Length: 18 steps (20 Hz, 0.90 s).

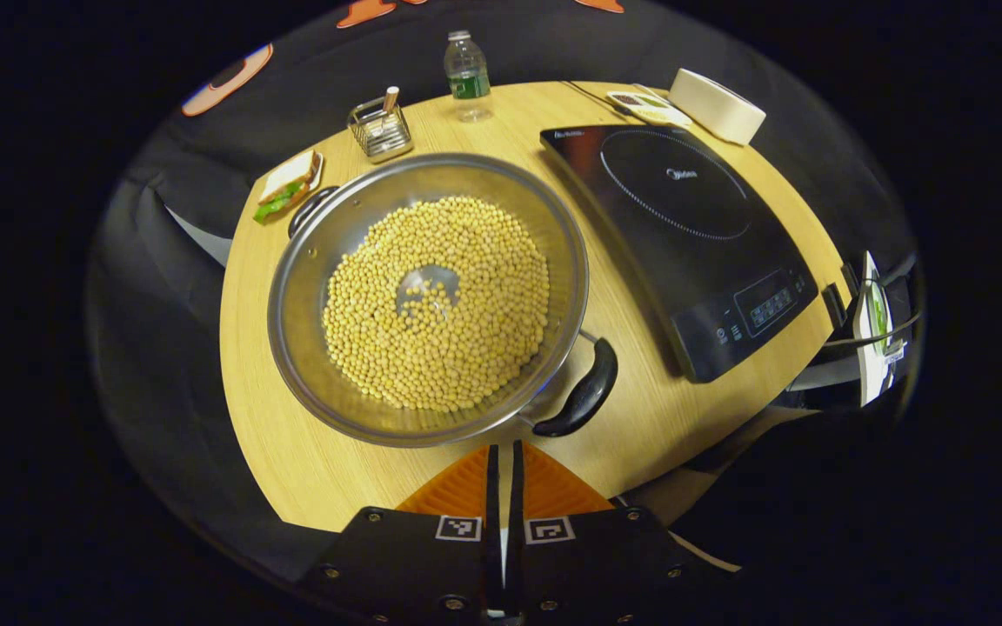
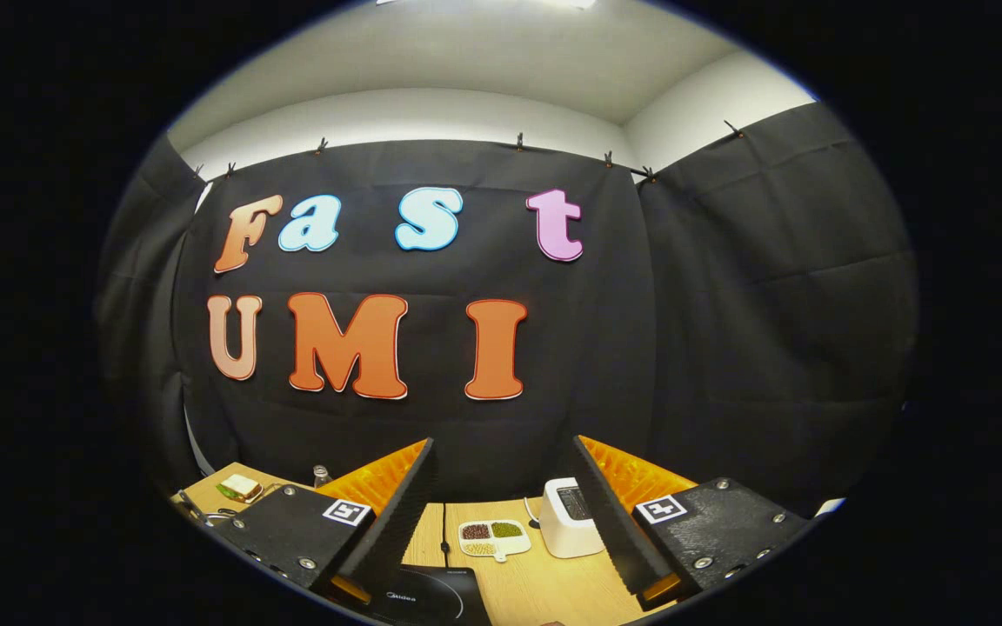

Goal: First push the handle of the pot to place it horizontally, then grasp the pot with both hands and set it on the induction cooktop.

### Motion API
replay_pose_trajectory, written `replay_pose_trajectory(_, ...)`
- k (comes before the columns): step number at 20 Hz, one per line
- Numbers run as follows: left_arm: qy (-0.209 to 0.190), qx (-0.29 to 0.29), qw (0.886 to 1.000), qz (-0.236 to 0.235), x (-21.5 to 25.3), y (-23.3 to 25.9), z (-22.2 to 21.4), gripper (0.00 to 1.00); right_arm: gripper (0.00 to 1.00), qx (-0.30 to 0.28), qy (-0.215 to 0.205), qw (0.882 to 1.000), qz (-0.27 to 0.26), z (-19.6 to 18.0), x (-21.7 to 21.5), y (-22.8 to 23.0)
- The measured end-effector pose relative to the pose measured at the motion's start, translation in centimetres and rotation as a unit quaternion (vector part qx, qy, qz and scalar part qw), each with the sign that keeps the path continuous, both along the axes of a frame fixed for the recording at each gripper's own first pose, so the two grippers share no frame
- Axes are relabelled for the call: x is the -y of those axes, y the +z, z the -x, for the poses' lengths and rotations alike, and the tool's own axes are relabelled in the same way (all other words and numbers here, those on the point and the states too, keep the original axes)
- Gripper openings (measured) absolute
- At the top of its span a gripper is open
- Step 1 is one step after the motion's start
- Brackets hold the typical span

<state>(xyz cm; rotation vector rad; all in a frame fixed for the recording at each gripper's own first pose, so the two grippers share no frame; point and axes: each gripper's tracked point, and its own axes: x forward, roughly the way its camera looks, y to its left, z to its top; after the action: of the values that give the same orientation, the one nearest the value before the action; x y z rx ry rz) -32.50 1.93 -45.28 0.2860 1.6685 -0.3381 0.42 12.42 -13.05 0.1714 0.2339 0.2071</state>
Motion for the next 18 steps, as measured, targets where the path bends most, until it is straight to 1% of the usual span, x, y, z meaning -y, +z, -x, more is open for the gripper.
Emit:
replay_pose_trajectory(1,-0.004,-0.006,1.0,-0.003,-0.2,-0.5,0.4,0.02,0.95,-0.002,0.001,1.0,0.0,0.0,-0.1,-0.2)
replay_pose_trajectory(2,-0.008,-0.013,1.0,-0.007,-0.3,-1.0,0.8,0.03,0.95,-0.004,0.001,1.0,0.001,-0.1,-0.2,-0.3)
replay_pose_trajectory(5,-0.015,-0.03,0.999,-0.011,-0.3,-2.6,1.6,0.03,0.95,-0.008,0.005,1.0,0.007,-0.3,-0.6,-0.7)
replay_pose_trajectory(9,-0.026,-0.028,0.999,-0.004,0.4,-4.4,1.1,0.04,0.95,-0.009,0.01,1.0,0.011,-0.7,-1.2,-0.7)
replay_pose_trajectory(12,-0.015,-0.042,0.999,0.011,1.4,-5.2,1.2,0.03,0.95,-0.005,0.007,1.0,0.017,-0.9,-1.1,-0.7)
replay_pose_trajectory(16,-0.002,-0.046,0.999,0.027,2.5,-5.8,0.9,0.03,0.95,-0.012,0.002,1.0,0.023,-0.7,-0.7,-1.1)
replay_pose_trajectory(18,-0.003,-0.05,0.998,0.028,2.8,-5.9,1.0,0.02,0.95,-0.013,-0.002,1.0,0.025,-0.6,-0.5,-1.2)
